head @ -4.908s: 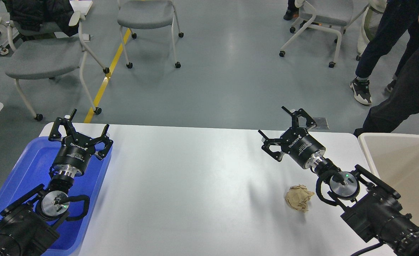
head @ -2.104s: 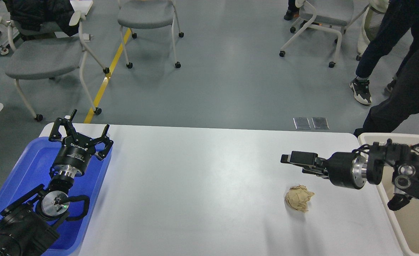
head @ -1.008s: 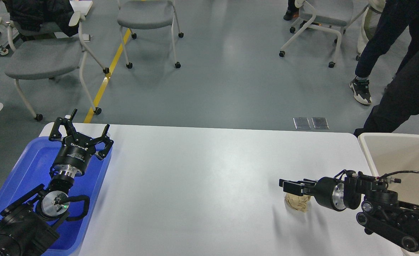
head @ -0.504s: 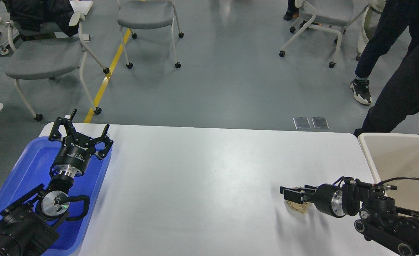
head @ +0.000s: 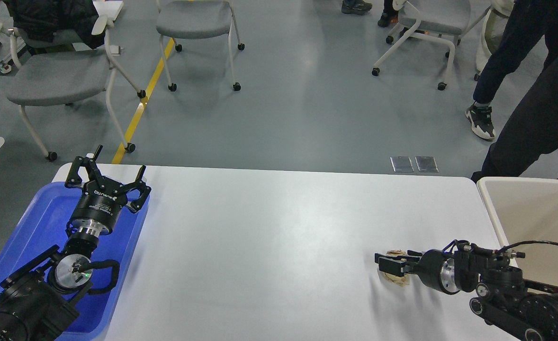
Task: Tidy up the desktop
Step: 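Close the right gripper on the paper ball, then lift the paper ball with the right gripper toward the beige bin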
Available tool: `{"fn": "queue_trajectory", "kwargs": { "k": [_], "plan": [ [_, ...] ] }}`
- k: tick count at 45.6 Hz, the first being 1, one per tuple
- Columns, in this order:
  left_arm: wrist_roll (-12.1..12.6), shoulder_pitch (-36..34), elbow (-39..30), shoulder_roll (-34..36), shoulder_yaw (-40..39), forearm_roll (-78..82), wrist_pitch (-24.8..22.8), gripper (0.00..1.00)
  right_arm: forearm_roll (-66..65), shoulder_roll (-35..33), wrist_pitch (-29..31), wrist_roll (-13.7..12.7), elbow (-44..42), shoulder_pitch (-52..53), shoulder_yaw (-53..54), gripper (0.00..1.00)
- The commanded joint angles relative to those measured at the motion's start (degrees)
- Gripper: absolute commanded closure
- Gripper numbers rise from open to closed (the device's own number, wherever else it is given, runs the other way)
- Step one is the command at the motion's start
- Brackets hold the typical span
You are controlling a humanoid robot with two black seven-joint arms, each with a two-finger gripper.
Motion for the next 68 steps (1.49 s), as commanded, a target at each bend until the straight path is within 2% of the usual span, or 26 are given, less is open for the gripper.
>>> {"fn": "queue_trajectory", "kwargs": {
  "k": [1, 6, 13, 16, 23, 26, 27, 29, 36, 42, 46, 59, 68],
  "plan": [
    [0.00, 0.00, 0.00, 0.00, 0.00, 0.00, 0.01, 0.00, -0.32, 0.54, -0.10, 0.56, -0.84, -0.23, -0.13, 0.04],
    [0.00, 0.00, 0.00, 0.00, 0.00, 0.00, 0.01, 0.00, -0.32, 0.54, -0.10, 0.65, -0.84, -0.66, -1.00, 0.12],
    [0.00, 0.00, 0.00, 0.00, 0.00, 0.00, 0.01, 0.00, -0.32, 0.62, -0.53, 1.70, -0.93, -1.02, -1.80, 0.16],
    [0.00, 0.00, 0.00, 0.00, 0.00, 0.00, 0.01, 0.00, -0.32, 0.62, -0.62, 1.70, -0.93, -1.28, -1.80, 0.23],
    [0.00, 0.00, 0.00, 0.00, 0.00, 0.00, 0.01, 0.00, -0.32, 0.62, -0.89, 1.70, -0.93, -1.28, -1.80, 0.59],
    [0.00, 0.00, 0.00, 0.00, 0.00, 0.00, 0.01, 0.00, -0.32, 0.54, -0.89, 1.70, -0.93, -1.28, -1.89, 0.68],
    [0.00, 0.00, 0.00, 0.00, 0.00, 0.00, 0.01, 0.00, -0.32, 0.54, -0.89, 1.70, -0.93, -1.28, -2.06, 0.76],
    [0.00, 0.00, 0.00, 0.00, 0.00, 0.00, 0.01, 0.00, -0.23, 0.36, -0.89, 1.70, -0.93, -1.28, -2.41, 1.00],
    [0.00, 0.00, 0.00, 0.00, 0.00, 0.00, 0.01, 0.00, 1.26, -1.22, -0.97, 1.88, 0.21, -1.10, -1.54, 1.00],
    [0.00, 0.00, 0.00, 0.00, 0.00, 0.00, 0.01, 0.00, 7.67, -6.05, -0.54, 4.25, 5.56, -0.31, -1.27, 1.00],
    [0.00, -0.09, 0.00, 0.00, 0.00, 0.09, 0.01, 0.00, 14.26, -10.79, 0.17, 4.43, 10.57, 0.82, -1.27, 1.00],
    [0.00, 0.00, 0.00, 0.00, 0.00, 0.00, 0.01, 0.00, 32.88, -26.42, 9.12, 4.96, 23.31, 10.22, -1.01, 1.00],
    [0.00, -0.09, 0.00, 0.00, 0.00, 0.00, 0.01, 0.00, 39.76, -33.47, 14.05, 4.87, 25.44, 17.35, 0.13, 1.00]
  ]
}}
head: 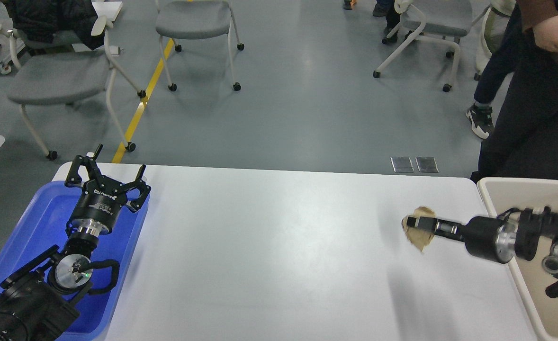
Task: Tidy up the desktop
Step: 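Lift the paper ball with the right gripper toward the beige bin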
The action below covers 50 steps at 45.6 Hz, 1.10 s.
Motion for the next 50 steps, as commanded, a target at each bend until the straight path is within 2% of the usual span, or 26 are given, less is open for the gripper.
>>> {"fn": "queue_trajectory", "kwargs": {
  "k": [1, 7, 19, 29, 41, 50],
  "plan": [
    [0.00, 0.01, 0.00, 0.00, 0.00, 0.00, -0.09, 0.00, 11.22, -10.21, 6.34, 0.14, 4.94, 8.43, 1.58, 1.00],
    [0.00, 0.01, 0.00, 0.00, 0.00, 0.00, -0.09, 0.00, 13.86, -12.76, 8.19, -0.30, 4.68, 10.89, 4.04, 1.00],
    [0.00, 0.01, 0.00, 0.00, 0.00, 0.00, -0.09, 0.00, 15.00, -14.35, 7.49, -0.39, 0.65, 12.30, 6.50, 1.00],
    [0.00, 0.01, 0.00, 0.00, 0.09, 0.00, -0.09, 0.00, 31.86, -11.71, 7.49, -0.65, -10.42, 12.47, 8.53, 1.00],
    [0.00, 0.01, 0.00, 0.00, 0.00, 0.00, -0.09, 0.00, 58.50, -5.48, 7.32, -0.82, -29.49, 11.86, 7.91, 1.00],
    [0.00, 0.01, 0.00, 0.00, 0.00, 0.00, -0.09, 0.00, 70.63, 0.06, 6.00, -2.76, -41.36, 8.87, 8.26, 1.00]
  ]
}}
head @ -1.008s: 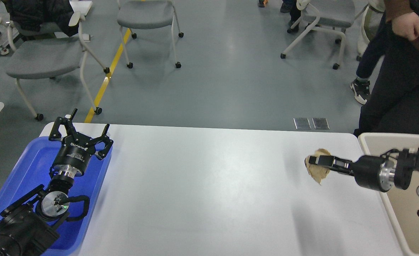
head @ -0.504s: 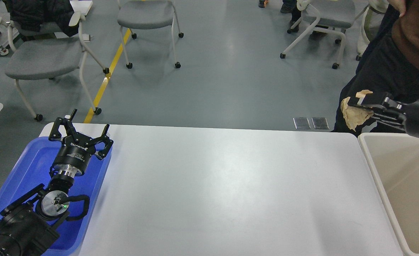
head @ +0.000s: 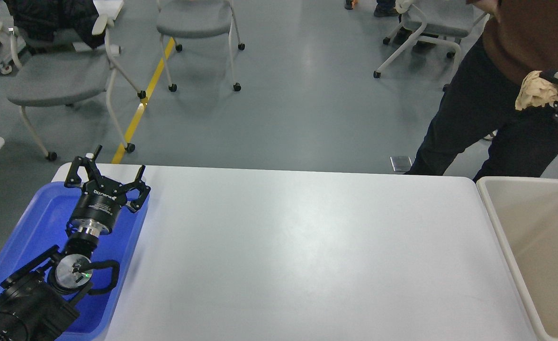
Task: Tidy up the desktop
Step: 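Lift the paper ball with the right gripper toward the beige bin, then release the paper ball from the right gripper into the beige bin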
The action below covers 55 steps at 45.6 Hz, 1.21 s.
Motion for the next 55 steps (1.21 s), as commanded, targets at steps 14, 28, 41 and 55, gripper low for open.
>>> {"fn": "queue_trajectory", "kwargs": {
  "k": [14, 28, 41, 55],
  "plan": [
    [0.00, 0.00, 0.00, 0.00, 0.07, 0.00, 0.01, 0.00, 26.59, 15.52, -9.44, -4.10, -25.48, -7.09, 1.27, 1.00],
    [0.00, 0.00, 0.08, 0.00, 0.07, 0.00, 0.18, 0.00, 26.06, 23.69, -19.12, -16.57, -37.70, -9.73, 6.02, 1.00],
    [0.00, 0.00, 0.08, 0.00, 0.07, 0.00, 0.27, 0.00, 26.50, 28.09, -25.44, -20.89, -41.66, -12.01, 7.42, 1.00],
    [0.00, 0.00, 0.00, 0.00, 0.07, -0.09, 0.27, 0.00, 26.50, 30.20, -29.14, -20.89, -42.80, -13.07, 10.59, 1.00]
  ]
}}
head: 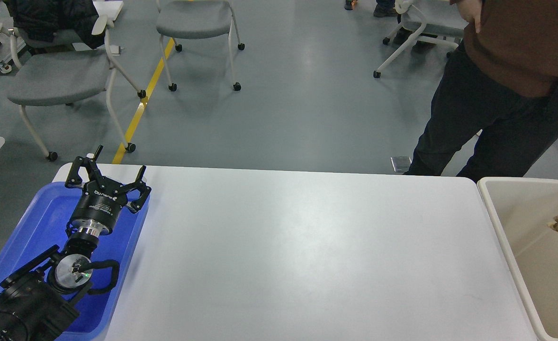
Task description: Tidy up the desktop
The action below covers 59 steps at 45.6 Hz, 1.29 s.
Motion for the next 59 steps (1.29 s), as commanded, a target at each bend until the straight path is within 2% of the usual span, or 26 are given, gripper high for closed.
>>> {"fn": "queue_trajectory", "kwargs": {
  "k": [1, 14, 18, 19, 21, 25, 37, 48, 55, 59],
  "plan": [
    [0.00, 0.00, -0.02, 0.00, 0.00, -0.04, 0.02, 0.00, 0.17, 1.90, -2.87, -0.95, -1.37, -1.03, 1.82, 1.00],
    [0.00, 0.00, -0.01, 0.00, 0.00, 0.05, 0.02, 0.00, 0.17, 1.81, -2.34, -0.42, -1.37, -1.29, 2.53, 1.00],
    [0.00, 0.00, -0.01, 0.00, 0.00, 0.05, 0.02, 0.00, 0.26, 1.81, -2.34, -0.24, -1.37, -1.29, 2.62, 0.70],
    [0.00, 0.00, -0.02, 0.00, 0.00, 0.05, 0.02, 0.00, 0.17, 1.81, -2.26, -0.24, -1.37, -1.29, 2.62, 0.58],
    [0.00, 0.00, -0.02, 0.00, 0.00, -0.04, 0.02, 0.00, 0.17, 1.81, -2.26, -0.16, -1.37, -1.29, 2.62, 0.28],
    [0.00, 0.00, -0.02, 0.00, 0.00, 0.05, 0.02, 0.00, 0.08, 1.81, -1.99, -0.07, -1.02, -1.21, 2.70, 0.00],
    [0.00, 0.00, -0.02, 0.00, 0.00, 0.05, 0.02, 0.00, -0.88, 1.90, -1.91, -0.07, -0.41, -1.29, 2.09, 0.00],
    [0.00, 0.00, -0.02, 0.00, 0.00, 0.05, 0.02, 0.00, -0.88, 1.64, 0.99, -0.07, -0.40, -1.73, 2.09, 0.00],
    [0.00, 0.00, 0.07, 0.00, 0.00, 0.05, 0.02, 0.00, 0.17, 1.20, 2.92, 0.02, -0.32, -1.38, 4.89, 0.00],
    [0.00, 0.00, -0.02, 0.00, 0.00, 0.05, 0.02, 0.00, 0.17, 0.76, 5.82, 0.28, 0.47, -1.21, 10.86, 0.00]
  ]
}}
